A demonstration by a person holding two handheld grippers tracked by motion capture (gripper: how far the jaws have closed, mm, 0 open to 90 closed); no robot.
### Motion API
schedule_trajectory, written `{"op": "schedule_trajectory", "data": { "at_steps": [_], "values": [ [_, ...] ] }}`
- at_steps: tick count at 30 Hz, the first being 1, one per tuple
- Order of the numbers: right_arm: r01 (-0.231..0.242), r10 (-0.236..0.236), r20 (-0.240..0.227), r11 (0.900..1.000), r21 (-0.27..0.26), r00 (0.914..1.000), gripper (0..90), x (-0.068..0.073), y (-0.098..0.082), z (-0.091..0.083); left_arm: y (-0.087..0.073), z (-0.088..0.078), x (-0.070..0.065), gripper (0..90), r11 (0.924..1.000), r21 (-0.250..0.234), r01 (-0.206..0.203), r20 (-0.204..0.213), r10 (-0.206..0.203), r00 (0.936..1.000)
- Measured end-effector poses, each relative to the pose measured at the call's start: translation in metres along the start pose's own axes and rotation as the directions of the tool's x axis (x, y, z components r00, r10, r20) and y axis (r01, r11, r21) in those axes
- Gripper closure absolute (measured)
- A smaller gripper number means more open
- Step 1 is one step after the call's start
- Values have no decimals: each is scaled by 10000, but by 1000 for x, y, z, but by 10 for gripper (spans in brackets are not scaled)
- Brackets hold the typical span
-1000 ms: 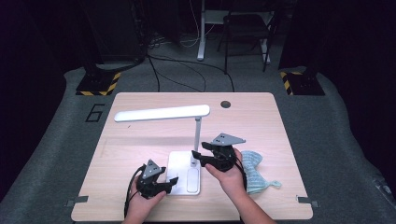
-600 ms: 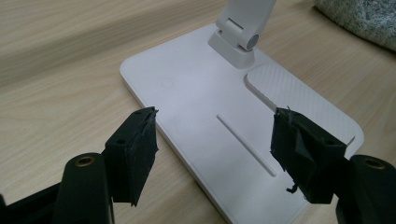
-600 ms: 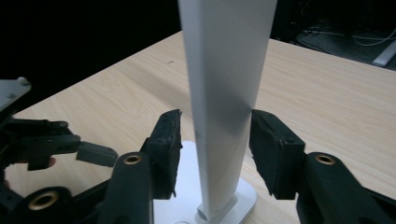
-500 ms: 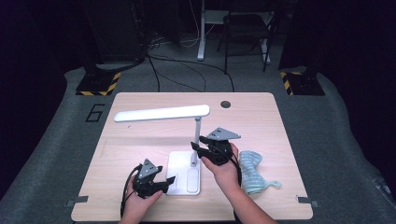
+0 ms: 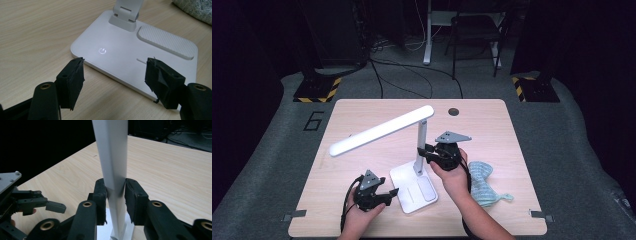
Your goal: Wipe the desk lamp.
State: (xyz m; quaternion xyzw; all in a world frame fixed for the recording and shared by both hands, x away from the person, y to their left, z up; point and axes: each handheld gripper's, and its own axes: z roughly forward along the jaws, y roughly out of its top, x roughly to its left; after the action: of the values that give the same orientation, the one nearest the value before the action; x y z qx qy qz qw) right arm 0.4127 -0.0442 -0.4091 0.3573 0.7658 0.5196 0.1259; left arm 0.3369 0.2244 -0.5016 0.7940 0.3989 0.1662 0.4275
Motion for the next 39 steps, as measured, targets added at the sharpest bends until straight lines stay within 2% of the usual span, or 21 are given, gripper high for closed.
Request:
{"op": "schedule_trajectory", "data": {
  "at_steps": [3, 8, 10, 14, 16, 19, 22, 26, 29, 34, 35, 37, 39],
  "values": [
    [36, -34, -235, 10000, 77, 9997, 752, -2, 1, 1, -1, 1, 0, 313, 10000, 76, 23, -15, -23, 10000],
    [461, -456, -270, 9987, 208, 9986, 762, 1, 5, 4, -1, 3, 1, 313, 10000, 32, 49, 19, -49, 10000],
    [464, -458, -311, 9987, 193, 9985, 762, 1, 5, 6, -1, 3, 0, 313, 9999, 106, 111, 36, -111, 9999],
    [384, -378, -535, 9992, 107, 9979, 758, 2, 5, 10, -2, 4, 2, 314, 10000, 6, 12, 21, -13, 10000],
    [329, -324, -613, 9994, 66, 9976, 753, 1, 4, 10, -2, 6, 3, 314, 9998, -21, 196, 26, -196, 9998],
    [21, -21, -677, 10000, -13, 9977, 734, 0, 2, 7, -4, 7, 3, 314, 9998, 151, 116, -89, -115, 9999],
    [84, -85, -469, 10000, -13, 9989, 687, 1, -1, 2, -4, 8, 3, 314, 9998, 162, 81, -100, -79, 9999],
    [509, -509, 43, 9986, -121, 9987, 628, 7, -6, -9, -1, 9, 6, 316, 10000, 72, -28, -53, 29, 10000],
    [380, -375, 214, 9990, -223, 9991, 573, 11, -17, -18, -1, 10, 7, 321, 9998, -84, 160, 23, -159, 9999],
    [532, -536, 418, 9985, 108, 9977, 537, 17, -44, -30, -2, 10, 11, 323, 9998, -157, 115, -30, -115, 9999],
    [537, -545, 470, 9984, 184, 9974, 532, 17, -51, -32, -3, 10, 11, 323, 9994, -220, 256, -16, -257, 9997],
    [403, -419, 638, 9988, 264, 9971, 523, 18, -63, -36, -4, 10, 13, 323, 9993, -246, 292, -2, -292, 9996],
    [232, -255, 615, 9990, 392, 9978, 516, 18, -76, -37, -4, 10, 14, 322, 9997, -107, 233, 89, -232, 9997]
  ]
}}
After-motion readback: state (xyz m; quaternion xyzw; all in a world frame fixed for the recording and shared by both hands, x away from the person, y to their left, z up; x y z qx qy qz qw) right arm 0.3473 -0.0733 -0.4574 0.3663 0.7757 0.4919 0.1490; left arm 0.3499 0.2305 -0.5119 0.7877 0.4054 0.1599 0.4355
